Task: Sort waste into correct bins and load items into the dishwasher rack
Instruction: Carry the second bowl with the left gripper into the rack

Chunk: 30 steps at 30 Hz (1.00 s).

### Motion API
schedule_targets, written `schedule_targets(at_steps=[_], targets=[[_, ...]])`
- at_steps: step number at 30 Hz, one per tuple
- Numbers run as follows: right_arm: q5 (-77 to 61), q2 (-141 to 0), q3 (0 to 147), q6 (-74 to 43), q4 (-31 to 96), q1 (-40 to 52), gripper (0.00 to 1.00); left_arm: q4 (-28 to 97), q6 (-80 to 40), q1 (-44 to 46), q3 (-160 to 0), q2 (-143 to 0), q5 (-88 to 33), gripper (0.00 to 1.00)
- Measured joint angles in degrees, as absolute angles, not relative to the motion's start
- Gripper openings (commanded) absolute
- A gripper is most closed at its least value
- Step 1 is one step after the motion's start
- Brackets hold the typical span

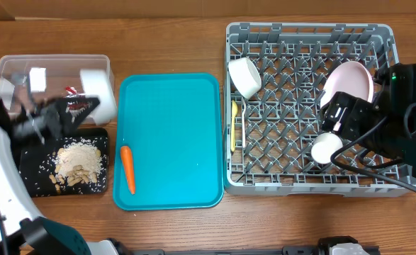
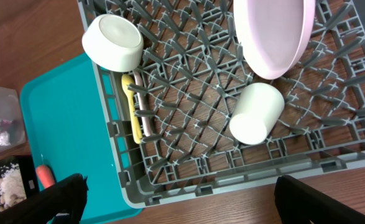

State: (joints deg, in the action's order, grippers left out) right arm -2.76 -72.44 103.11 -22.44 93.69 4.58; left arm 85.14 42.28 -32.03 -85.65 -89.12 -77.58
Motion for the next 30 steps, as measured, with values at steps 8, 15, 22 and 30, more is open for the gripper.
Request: schedule_targets(at_steps=[8, 15, 22, 30], targets=[[-2.79, -72.44, 103.11, -22.41, 93.67, 4.58, 1.0, 58.11, 4.45, -8.45, -97.25, -89.08, -51.66, 0.04], [-2.83, -72.44, 103.11, -22.48, 93.67, 4.58, 1.0, 45.3, -9.21, 12.32, -97.56, -91.2, -45.98, 0.04], [-2.81, -72.44, 103.11, -22.48, 94.63, 4.58, 1.0, 35.2, -18.28, 23.57, -97.78, -100.57, -49.78, 0.04], [-2.76, -72.44, 103.11, -22.5, 95.46, 4.58, 1.0, 28.73, -25.15, 25.04, -97.78, -108.51, -59.11, 0.04]])
